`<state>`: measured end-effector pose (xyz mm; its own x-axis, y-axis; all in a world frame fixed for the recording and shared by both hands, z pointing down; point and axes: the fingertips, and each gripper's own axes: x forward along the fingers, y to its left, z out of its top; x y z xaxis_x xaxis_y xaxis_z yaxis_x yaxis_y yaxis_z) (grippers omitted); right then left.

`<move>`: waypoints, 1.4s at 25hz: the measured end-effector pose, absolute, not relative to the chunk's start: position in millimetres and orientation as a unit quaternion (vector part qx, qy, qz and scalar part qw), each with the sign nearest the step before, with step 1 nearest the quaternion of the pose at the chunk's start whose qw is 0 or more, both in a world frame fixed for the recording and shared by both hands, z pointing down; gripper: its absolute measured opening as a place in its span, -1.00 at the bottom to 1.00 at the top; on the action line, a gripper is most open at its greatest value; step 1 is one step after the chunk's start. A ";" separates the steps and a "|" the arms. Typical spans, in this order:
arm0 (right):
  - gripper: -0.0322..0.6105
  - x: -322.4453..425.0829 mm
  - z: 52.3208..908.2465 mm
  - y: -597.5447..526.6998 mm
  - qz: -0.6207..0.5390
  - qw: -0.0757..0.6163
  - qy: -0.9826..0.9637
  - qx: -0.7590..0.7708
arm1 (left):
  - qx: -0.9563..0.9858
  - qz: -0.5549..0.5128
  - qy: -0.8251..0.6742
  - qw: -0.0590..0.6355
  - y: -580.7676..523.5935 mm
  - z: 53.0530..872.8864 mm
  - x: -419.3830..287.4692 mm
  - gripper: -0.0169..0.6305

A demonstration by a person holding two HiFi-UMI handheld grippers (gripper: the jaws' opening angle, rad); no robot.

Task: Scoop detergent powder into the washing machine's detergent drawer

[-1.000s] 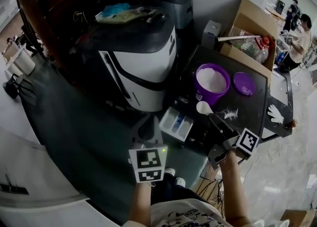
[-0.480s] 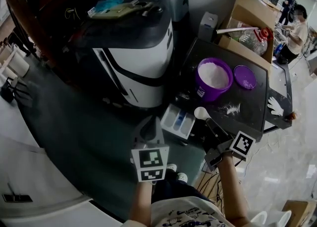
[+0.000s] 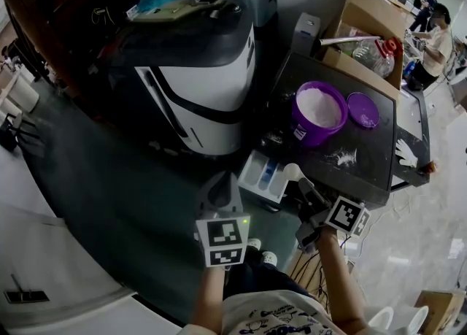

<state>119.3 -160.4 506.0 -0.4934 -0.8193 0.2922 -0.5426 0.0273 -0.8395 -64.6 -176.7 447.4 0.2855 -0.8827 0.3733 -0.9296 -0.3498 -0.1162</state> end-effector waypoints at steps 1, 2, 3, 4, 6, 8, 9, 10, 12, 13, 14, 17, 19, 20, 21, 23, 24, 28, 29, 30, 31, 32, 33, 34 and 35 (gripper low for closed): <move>-0.84 117.8 508.7 -160.5 -0.494 0.124 0.708 -0.489 | 0.799 0.190 -0.567 0.063 -176.7 449.0 -66.2 -0.94; -0.84 116.2 512.0 -160.1 -0.487 0.108 0.712 -0.494 | 0.799 0.191 -0.567 0.064 -176.4 450.7 -67.6 -0.94; -0.84 114.8 515.8 -159.7 -0.479 0.091 0.716 -0.500 | 0.798 0.191 -0.567 0.065 -176.1 452.3 -69.0 -0.94; -0.84 113.9 519.5 -159.6 -0.468 0.073 0.720 -0.507 | 0.798 0.191 -0.567 0.066 -175.9 453.8 -70.4 -0.94; -0.84 114.2 525.8 -161.9 -0.434 0.033 0.732 -0.524 | 0.798 0.192 -0.567 0.067 -175.8 455.7 -73.5 -0.94; -0.84 114.4 531.3 -164.5 -0.403 -0.003 0.742 -0.536 | 0.799 0.193 -0.566 0.067 -175.6 456.5 -76.2 -0.94; -0.84 113.4 534.1 -165.0 -0.394 -0.017 0.744 -0.539 | 0.799 0.193 -0.565 0.067 -175.4 456.7 -77.4 -0.94; -0.84 112.0 537.1 -165.3 -0.387 -0.030 0.746 -0.541 | 0.799 0.193 -0.565 0.067 -175.4 456.9 -78.5 -0.94; -0.84 108.9 543.2 -165.6 -0.371 -0.057 0.751 -0.543 | 0.800 0.193 -0.565 0.067 -175.5 457.5 -80.7 -0.94; -0.84 106.9 545.2 -165.9 -0.358 -0.073 0.754 -0.545 | 0.800 0.192 -0.565 0.068 -175.7 457.8 -81.8 -0.94; -0.84 104.6 546.8 -166.3 -0.344 -0.090 0.758 -0.547 | 0.800 0.192 -0.565 0.068 -175.8 458.2 -82.8 -0.94; -0.84 101.1 554.7 -167.5 -0.299 -0.142 0.765 -0.552 | 0.800 0.192 -0.564 0.070 -175.7 460.0 -85.0 -0.94; -0.84 100.2 559.8 -168.7 -0.269 -0.175 0.768 -0.554 | 0.800 0.193 -0.563 0.071 -176.0 461.6 -85.3 -0.94; -0.84 99.3 562.1 -169.4 -0.256 -0.190 0.769 -0.553 | 0.800 0.194 -0.563 0.072 -176.2 462.5 -85.2 -0.94; -0.84 98.1 564.1 -170.2 -0.242 -0.205 0.771 -0.552 | 0.801 0.194 -0.562 0.072 -176.3 463.3 -85.1 -0.94; -0.84 95.1 567.6 -171.1 -0.212 -0.237 0.774 -0.548 | 0.800 0.194 -0.562 0.074 -176.2 464.3 -85.3 -0.94; -0.84 93.5 569.5 -171.3 -0.196 -0.255 0.774 -0.545 | 0.800 0.194 -0.563 0.075 -176.2 464.5 -85.8 -0.94; -0.84 88.9 575.0 -172.9 -0.133 -0.317 0.768 -0.541 | 0.800 0.194 -0.563 0.077 -177.0 464.7 -87.1 -0.94; -0.84 88.0 576.2 -173.0 -0.117 -0.331 0.765 -0.540 | 0.799 0.194 -0.563 0.077 -177.0 464.8 -87.6 -0.94; -0.84 86.8 577.6 -173.0 -0.103 -0.344 0.763 -0.538 | 0.799 0.194 -0.564 0.077 -177.2 464.8 -88.5 -0.94; -0.84 85.4 579.1 -173.0 -0.091 -0.356 0.761 -0.535 | 0.798 0.194 -0.565 0.077 -177.3 464.8 -89.6 -0.94; -0.84 84.0 580.9 -172.9 -0.080 -0.368 0.759 -0.531 | 0.798 0.194 -0.566 0.078 -177.5 464.9 -90.6 -0.94; -0.84 83.1 583.2 -172.8 -0.068 -0.379 0.757 -0.528 | 0.797 0.193 -0.566 0.079 -177.6 465.2 -91.5 -0.94; -0.84 82.4 585.9 -172.5 -0.057 -0.391 0.754 -0.525 | 0.797 0.193 -0.567 0.080 -177.6 465.6 -92.4 -0.94; -0.84 81.6 589.0 -172.0 -0.047 -0.402 0.751 -0.522 | 0.796 0.193 -0.568 0.081 -177.7 465.9 -93.5 -0.94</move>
